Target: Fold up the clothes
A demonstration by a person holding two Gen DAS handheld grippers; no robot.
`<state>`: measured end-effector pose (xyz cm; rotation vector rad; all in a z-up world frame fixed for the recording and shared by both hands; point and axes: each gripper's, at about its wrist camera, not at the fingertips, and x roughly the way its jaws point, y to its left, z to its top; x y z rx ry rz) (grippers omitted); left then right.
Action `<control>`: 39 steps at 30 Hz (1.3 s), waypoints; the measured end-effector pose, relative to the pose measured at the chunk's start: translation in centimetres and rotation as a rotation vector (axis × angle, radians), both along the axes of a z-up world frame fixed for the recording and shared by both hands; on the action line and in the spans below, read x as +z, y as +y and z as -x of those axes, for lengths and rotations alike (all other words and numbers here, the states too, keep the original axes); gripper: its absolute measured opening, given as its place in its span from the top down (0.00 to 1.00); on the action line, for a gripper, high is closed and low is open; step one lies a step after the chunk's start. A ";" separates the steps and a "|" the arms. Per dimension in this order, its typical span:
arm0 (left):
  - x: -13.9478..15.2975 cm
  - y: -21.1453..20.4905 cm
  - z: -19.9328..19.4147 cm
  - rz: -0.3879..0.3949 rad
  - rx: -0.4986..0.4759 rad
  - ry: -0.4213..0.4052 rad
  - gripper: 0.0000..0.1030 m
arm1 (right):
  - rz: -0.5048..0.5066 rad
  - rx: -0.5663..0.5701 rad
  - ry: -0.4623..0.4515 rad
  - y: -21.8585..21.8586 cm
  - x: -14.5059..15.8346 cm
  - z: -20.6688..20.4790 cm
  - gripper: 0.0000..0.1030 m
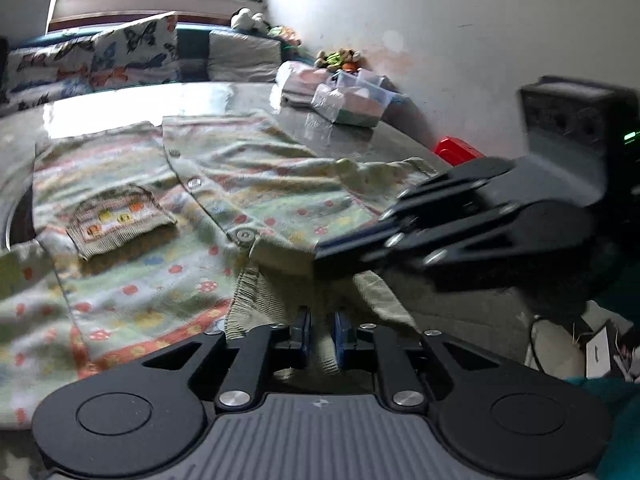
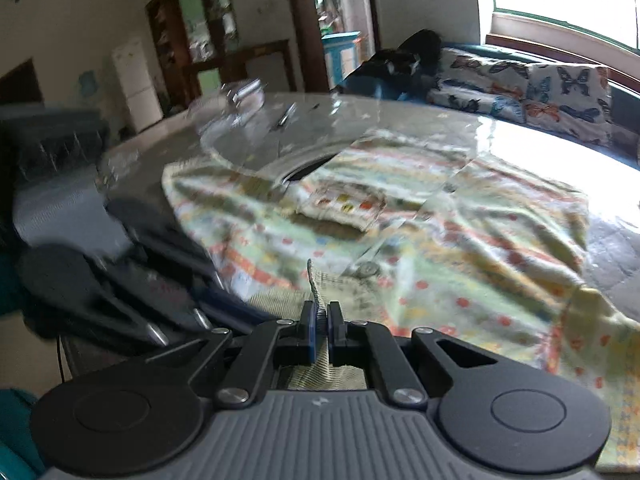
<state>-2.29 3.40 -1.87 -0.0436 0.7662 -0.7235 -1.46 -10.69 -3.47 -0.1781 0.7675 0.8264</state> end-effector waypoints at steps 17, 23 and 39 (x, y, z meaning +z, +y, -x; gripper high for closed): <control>0.2 -0.4 -4.5 0.065 0.173 0.026 0.80 | 0.009 -0.123 -0.034 -3.3 1.0 -0.3 0.82; -1.1 -1.5 -4.5 0.012 0.153 0.029 0.81 | 0.020 -0.251 -0.027 -5.6 0.3 -3.2 0.77; -1.1 -2.0 -4.1 0.034 0.133 0.036 0.60 | 0.024 -0.536 -0.032 -9.6 0.0 -19.6 0.76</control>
